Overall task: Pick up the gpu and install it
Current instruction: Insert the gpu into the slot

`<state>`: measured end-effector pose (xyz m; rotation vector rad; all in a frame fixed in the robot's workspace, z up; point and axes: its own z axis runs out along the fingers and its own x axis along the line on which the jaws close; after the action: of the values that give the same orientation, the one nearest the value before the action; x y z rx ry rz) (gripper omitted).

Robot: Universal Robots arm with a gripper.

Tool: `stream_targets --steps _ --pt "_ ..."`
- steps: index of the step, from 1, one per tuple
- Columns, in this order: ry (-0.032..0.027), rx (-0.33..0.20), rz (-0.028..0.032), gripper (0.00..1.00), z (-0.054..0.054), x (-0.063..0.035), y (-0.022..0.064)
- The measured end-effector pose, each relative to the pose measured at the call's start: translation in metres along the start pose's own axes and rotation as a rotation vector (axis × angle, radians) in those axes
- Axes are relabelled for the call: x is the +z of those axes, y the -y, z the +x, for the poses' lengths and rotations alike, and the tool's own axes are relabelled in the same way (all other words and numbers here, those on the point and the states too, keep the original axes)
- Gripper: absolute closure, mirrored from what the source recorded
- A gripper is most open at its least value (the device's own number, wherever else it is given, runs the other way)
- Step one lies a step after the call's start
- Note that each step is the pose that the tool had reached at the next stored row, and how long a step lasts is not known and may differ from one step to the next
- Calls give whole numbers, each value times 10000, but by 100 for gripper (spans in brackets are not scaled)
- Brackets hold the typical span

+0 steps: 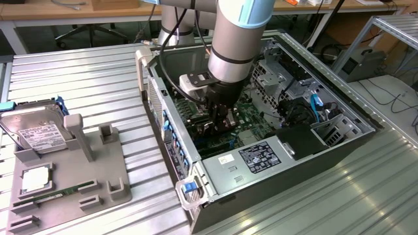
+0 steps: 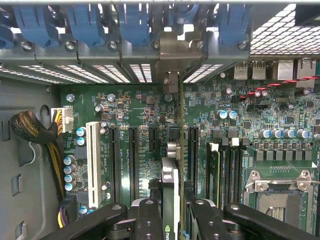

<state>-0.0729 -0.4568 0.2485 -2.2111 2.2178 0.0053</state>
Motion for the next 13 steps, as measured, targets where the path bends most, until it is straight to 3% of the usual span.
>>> stream_targets --steps 13 --pt "1 -1 1 73 0 9 -1"
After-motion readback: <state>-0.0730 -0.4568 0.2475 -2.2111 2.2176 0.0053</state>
